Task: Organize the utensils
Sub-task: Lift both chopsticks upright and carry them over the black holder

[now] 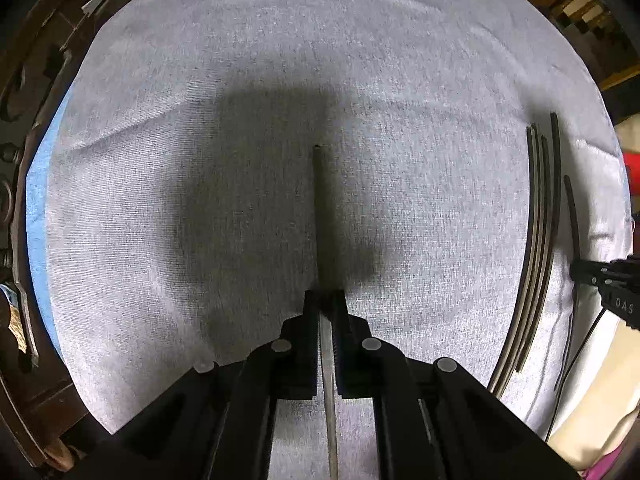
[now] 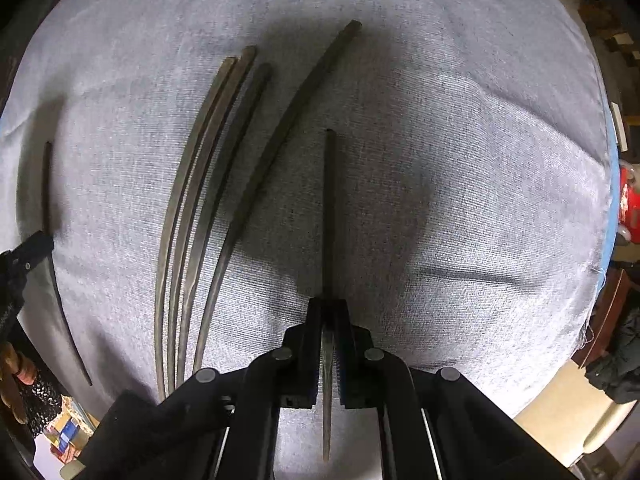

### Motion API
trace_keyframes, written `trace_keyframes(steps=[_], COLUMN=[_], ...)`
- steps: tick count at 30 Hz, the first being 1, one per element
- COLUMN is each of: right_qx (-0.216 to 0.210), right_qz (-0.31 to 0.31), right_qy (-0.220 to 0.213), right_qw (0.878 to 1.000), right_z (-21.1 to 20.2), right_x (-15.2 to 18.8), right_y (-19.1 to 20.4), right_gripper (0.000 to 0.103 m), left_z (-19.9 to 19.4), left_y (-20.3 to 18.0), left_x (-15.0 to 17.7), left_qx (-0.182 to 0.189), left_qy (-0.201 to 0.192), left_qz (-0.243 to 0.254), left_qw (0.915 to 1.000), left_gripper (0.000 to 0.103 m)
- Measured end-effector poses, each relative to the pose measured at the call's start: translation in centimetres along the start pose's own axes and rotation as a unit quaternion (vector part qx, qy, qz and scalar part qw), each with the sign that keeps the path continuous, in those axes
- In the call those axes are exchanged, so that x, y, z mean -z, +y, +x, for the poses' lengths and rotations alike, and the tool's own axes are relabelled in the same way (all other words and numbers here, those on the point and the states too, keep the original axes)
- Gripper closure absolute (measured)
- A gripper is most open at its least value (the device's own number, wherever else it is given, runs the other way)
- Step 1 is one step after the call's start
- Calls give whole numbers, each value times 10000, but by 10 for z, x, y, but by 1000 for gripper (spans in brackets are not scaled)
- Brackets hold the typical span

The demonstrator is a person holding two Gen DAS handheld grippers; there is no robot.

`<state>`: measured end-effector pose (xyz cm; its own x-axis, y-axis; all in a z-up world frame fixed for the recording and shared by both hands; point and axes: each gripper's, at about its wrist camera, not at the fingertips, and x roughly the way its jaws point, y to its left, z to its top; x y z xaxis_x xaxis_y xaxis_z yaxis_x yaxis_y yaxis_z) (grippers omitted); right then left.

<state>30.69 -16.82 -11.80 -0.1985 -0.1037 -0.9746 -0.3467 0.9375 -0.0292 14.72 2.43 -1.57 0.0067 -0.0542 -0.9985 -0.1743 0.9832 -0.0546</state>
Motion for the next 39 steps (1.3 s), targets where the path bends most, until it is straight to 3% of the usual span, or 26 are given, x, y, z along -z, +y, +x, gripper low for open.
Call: trace_keyframes(steps=[9, 21, 25, 33, 39], right_qx=[-116, -1013, -1392, -1986, -2202], right_qz=[99, 356, 469, 550, 588], right_qy=[-426, -1076, -1462, -2248, -2969], right_qw=[9990, 9884, 9783, 9524, 9273], right_z=[2, -7, -20, -61, -89], right_x=[28, 94, 121, 175, 201], right_y=[9, -30, -46, -70, -70], right_gripper=[97, 97, 97, 97, 97], left_z=[-7, -25, -45, -94, -125], left_y=[20, 73, 87, 81, 70], left_x=[20, 88, 106, 129, 143], left_qx=[81, 745, 1008, 1195, 1394], left_qy=[-139, -873, -1262, -2069, -2692], left_qz=[74, -336, -476, -583, -762], left_qw=[9998, 9928, 9857, 9693, 9499], left_gripper=[97, 98, 98, 98, 98])
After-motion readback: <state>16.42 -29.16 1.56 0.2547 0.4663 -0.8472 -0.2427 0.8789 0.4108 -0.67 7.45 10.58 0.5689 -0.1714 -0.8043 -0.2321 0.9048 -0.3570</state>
